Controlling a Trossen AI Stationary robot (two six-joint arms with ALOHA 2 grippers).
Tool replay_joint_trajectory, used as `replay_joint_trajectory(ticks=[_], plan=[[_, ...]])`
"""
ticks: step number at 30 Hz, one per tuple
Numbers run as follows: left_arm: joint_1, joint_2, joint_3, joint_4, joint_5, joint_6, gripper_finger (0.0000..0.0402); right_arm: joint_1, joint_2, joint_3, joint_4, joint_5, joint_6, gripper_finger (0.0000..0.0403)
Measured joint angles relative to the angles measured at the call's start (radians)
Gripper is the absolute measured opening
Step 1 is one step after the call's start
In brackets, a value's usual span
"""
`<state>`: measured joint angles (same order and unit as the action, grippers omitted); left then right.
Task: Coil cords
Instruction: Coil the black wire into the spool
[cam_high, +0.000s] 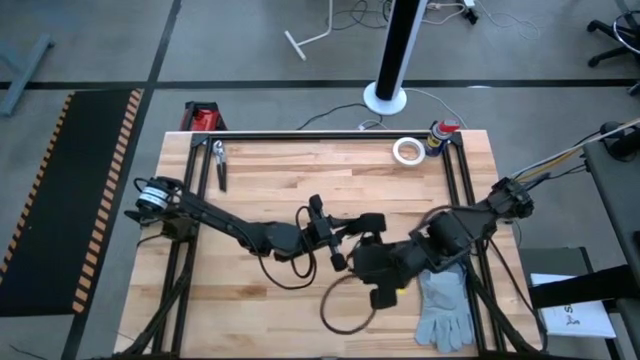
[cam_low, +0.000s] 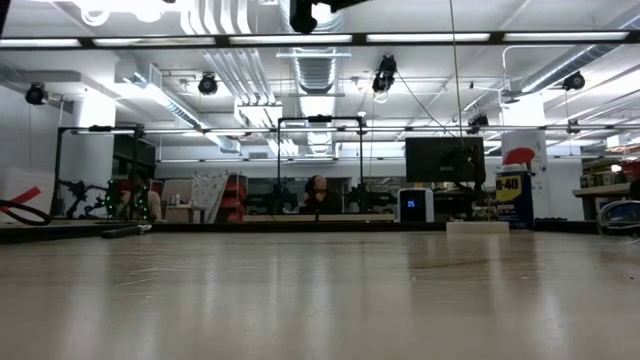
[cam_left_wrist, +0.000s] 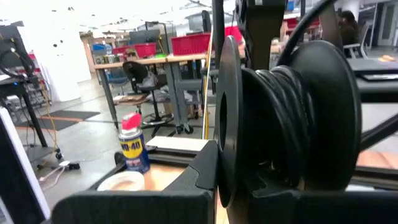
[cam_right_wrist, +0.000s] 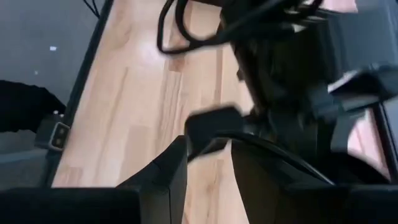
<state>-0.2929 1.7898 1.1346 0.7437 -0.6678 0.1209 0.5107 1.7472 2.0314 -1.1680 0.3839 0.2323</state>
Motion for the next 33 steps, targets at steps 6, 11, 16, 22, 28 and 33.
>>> replay_joint_trajectory(ticks=[6,11,16,22,28,33], plan=[[0.008,0.041,0.036,-0.001,0.016,0.001,0.0000,-0.059,0.067,0.045,0.001,-0.061,-0.067,0.0113],[0.008,0.051,0.052,-0.002,0.037,0.020,0.0000,-0.095,0.121,0.138,-0.018,-0.118,-0.105,0.0117],[0.010,0.050,0.054,0.010,0.048,0.027,0.0000,-0.104,0.129,0.167,-0.011,-0.198,-0.155,0.0110],[0.012,0.050,0.058,0.019,0.060,0.029,0.0000,-0.101,0.142,0.168,0.060,-0.339,-0.199,0.0106],[0.012,0.049,0.057,0.019,0.059,0.032,0.0000,-0.061,0.140,0.168,0.066,-0.317,-0.233,0.0114],[0.012,0.049,0.056,0.018,0.058,0.032,0.0000,0.000,0.122,0.168,0.106,-0.204,-0.212,0.0109]])
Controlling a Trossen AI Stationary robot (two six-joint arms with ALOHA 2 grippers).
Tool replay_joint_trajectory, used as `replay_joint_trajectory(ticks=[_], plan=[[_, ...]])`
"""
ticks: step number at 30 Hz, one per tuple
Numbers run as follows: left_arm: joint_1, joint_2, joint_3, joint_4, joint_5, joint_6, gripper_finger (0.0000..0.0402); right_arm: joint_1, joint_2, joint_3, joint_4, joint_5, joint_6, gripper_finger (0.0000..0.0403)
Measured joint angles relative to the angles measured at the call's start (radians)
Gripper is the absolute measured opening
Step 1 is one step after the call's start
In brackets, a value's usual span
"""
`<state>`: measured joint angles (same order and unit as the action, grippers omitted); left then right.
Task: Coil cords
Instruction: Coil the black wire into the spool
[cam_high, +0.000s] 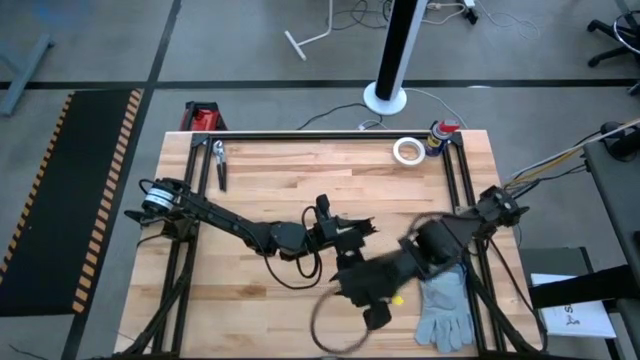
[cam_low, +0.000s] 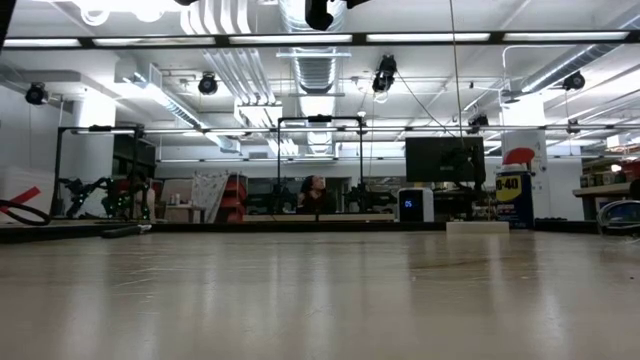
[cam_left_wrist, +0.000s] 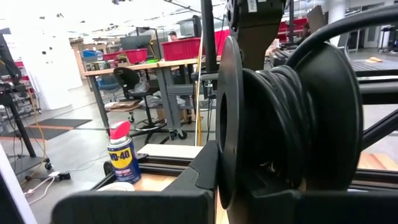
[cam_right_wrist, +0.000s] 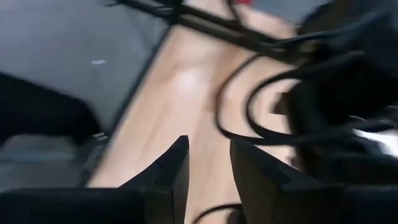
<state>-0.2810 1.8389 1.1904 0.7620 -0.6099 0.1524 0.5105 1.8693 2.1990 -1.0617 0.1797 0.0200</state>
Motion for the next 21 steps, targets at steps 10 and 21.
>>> replay_joint_trajectory(ticks=[10,21], plan=[[0.000,0.000,-0.001,0.001,-0.007,-0.001,0.0000,0.178,0.002,-0.014,-0.153,0.697,0.191,0.0092],[-0.002,-0.002,-0.002,-0.035,-0.010,-0.025,0.0000,0.161,0.014,-0.020,-0.272,0.553,0.146,0.0187]])
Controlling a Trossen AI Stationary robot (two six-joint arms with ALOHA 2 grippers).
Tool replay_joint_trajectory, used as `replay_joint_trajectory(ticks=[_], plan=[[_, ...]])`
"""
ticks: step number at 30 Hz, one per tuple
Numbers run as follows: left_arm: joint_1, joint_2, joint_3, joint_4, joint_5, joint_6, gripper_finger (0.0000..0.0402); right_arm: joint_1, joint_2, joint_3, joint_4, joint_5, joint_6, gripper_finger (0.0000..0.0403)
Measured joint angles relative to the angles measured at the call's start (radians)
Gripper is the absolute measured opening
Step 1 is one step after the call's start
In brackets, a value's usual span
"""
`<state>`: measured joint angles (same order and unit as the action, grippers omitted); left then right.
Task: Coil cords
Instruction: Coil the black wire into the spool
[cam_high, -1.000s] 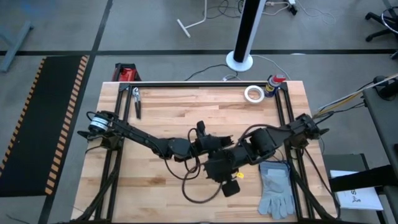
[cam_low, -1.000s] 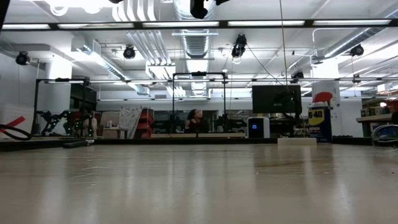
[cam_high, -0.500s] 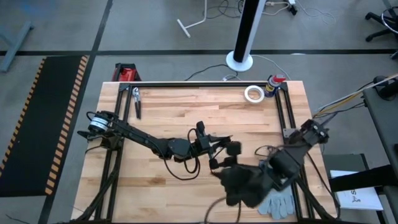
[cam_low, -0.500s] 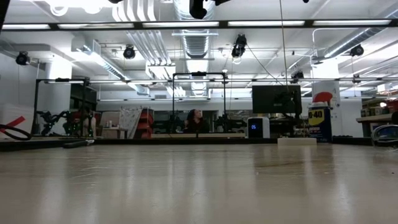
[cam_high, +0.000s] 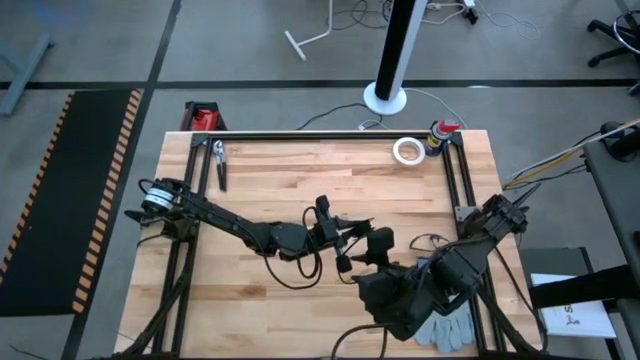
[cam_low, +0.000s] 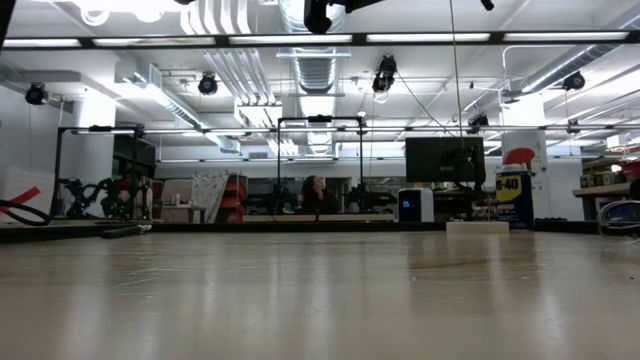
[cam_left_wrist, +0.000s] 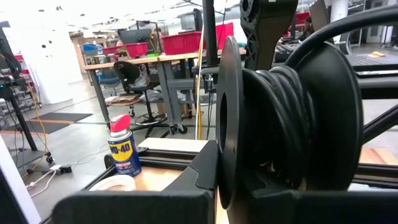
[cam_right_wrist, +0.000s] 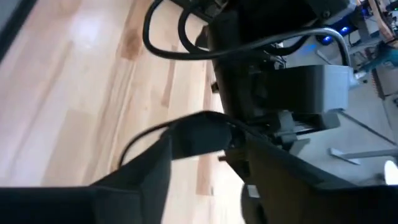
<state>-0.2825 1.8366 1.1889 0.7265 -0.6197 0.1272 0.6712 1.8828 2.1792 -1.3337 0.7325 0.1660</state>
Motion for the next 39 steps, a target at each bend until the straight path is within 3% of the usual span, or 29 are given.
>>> replay_joint_trajectory(ticks=[6,12,23,31,39], plan=[[0.000,-0.003,0.000,-0.042,0.000,-0.034,0.0000,0.009,0.001,0.000,-0.023,0.065,-0.042,0.0258],[-0.001,-0.006,0.003,-0.066,0.006,-0.059,0.0000,-0.009,0.005,-0.006,-0.080,0.077,-0.061,0.0286],[-0.002,-0.018,0.010,-0.125,0.035,-0.169,0.0000,-0.032,0.046,-0.009,-0.127,0.085,-0.142,0.0276],[-0.002,-0.027,0.011,-0.118,0.084,-0.298,0.0000,-0.021,0.056,-0.006,-0.127,0.183,-0.211,0.0259],[-0.002,-0.028,0.011,-0.114,0.089,-0.385,0.0000,-0.002,0.052,0.054,-0.127,0.216,-0.192,0.0254]])
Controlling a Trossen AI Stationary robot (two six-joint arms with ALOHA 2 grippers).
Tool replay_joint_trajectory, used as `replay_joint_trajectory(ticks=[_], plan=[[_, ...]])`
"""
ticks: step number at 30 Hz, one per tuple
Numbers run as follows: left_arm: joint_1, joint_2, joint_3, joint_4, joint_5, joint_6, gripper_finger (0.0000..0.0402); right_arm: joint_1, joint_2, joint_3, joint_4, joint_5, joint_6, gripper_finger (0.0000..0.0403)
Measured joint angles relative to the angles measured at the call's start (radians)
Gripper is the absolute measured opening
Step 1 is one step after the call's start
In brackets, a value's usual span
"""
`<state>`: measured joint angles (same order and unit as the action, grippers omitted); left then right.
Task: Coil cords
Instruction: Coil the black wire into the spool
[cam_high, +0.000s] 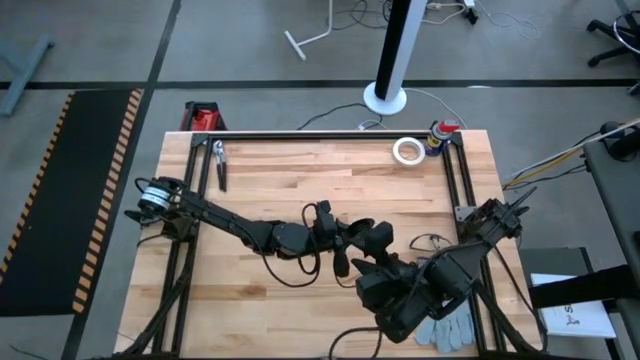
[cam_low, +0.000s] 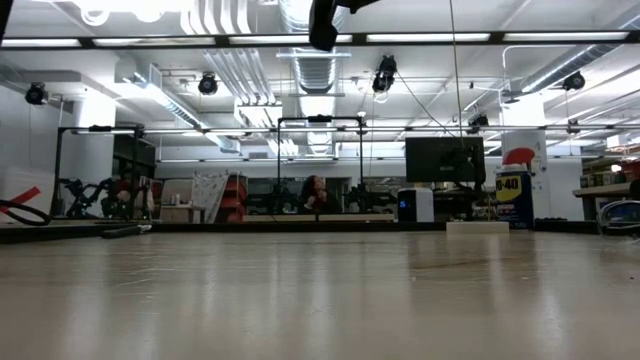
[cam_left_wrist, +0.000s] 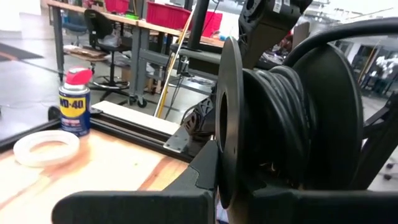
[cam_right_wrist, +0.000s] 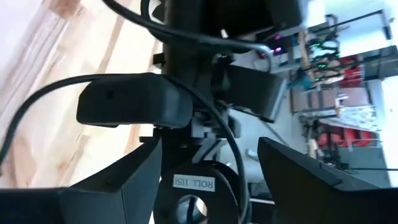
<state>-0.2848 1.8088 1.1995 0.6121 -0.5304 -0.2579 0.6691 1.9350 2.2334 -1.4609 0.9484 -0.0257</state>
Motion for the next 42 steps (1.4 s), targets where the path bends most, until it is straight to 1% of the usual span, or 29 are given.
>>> replay_joint_trajectory(ticks=[3,5,9,13,18,24,33,39,42], plan=[[-0.002,0.000,0.000,0.000,0.002,-0.042,0.0000,0.014,0.000,0.001,-0.001,0.039,0.005,0.0253],[-0.002,0.000,0.000,0.000,0.009,-0.070,0.0000,0.015,0.000,0.000,-0.001,0.045,0.023,0.0249],[-0.004,0.000,0.000,0.001,0.012,-0.096,0.0000,0.005,0.005,-0.003,-0.004,0.075,0.081,0.0228],[-0.011,0.000,0.000,0.006,0.012,-0.103,0.0000,-0.003,0.013,-0.012,-0.006,0.124,0.104,0.0192],[-0.014,0.000,0.000,0.032,0.011,-0.103,0.0000,-0.014,0.013,-0.030,-0.005,0.126,0.101,0.0141],[-0.014,0.000,0.000,0.034,0.008,-0.107,0.0000,-0.022,0.013,-0.036,0.021,0.129,0.056,0.0081],[-0.016,0.000,0.000,0.040,0.009,-0.119,0.0000,-0.038,0.013,-0.051,0.092,0.127,-0.043,0.0007],[-0.018,0.000,0.000,0.034,0.017,-0.119,0.0000,-0.038,0.013,-0.071,0.116,0.132,-0.063,0.0000],[-0.018,0.000,0.000,0.024,0.030,-0.118,0.0000,-0.037,0.013,-0.072,0.114,0.117,-0.062,0.0000]])
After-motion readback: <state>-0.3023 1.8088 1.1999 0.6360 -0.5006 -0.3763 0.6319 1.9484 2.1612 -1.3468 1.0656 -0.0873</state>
